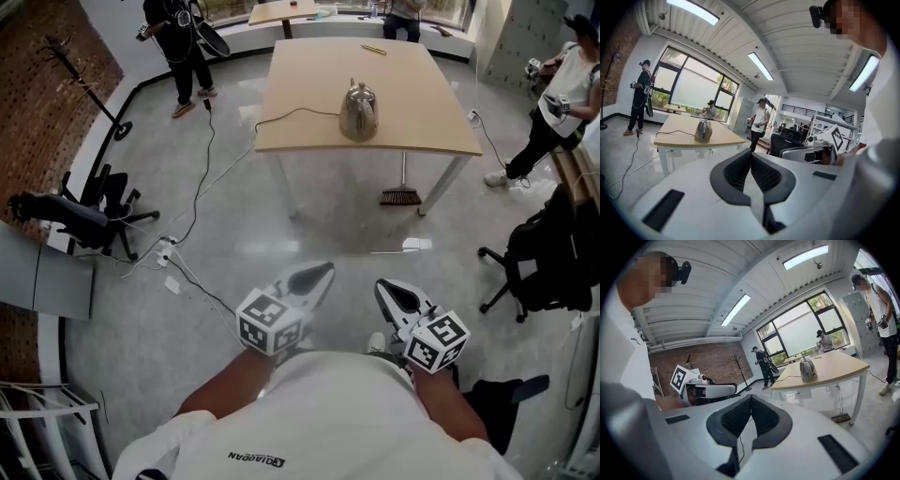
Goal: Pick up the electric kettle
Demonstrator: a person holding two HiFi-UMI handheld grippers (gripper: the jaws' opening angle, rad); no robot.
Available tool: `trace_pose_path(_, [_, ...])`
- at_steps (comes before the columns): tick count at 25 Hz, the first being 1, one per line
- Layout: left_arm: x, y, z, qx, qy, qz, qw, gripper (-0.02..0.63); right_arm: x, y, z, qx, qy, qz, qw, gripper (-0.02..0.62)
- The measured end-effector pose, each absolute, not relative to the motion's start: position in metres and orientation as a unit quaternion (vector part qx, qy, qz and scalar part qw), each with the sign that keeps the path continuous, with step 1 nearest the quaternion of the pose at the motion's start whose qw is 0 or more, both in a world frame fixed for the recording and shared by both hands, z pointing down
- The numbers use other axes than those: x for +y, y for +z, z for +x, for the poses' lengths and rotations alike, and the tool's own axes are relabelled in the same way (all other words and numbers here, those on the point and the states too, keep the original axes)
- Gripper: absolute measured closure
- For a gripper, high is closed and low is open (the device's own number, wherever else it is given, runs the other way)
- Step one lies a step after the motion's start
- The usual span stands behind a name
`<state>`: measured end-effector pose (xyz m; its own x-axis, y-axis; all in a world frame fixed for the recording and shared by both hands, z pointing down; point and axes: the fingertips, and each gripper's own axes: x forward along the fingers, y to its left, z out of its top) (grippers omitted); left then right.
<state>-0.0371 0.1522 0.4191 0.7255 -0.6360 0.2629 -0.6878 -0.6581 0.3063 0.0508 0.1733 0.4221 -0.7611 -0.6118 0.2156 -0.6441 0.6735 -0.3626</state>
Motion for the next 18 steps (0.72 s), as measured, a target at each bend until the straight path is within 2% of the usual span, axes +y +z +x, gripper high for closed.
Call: trace_pose_path(18, [0.169,0.43,-0.117,-0.332,0.081,0.922,0.183,0.611,0.193,0.434,-0.037,-0.902,0.192,0.382,0.067,0.574])
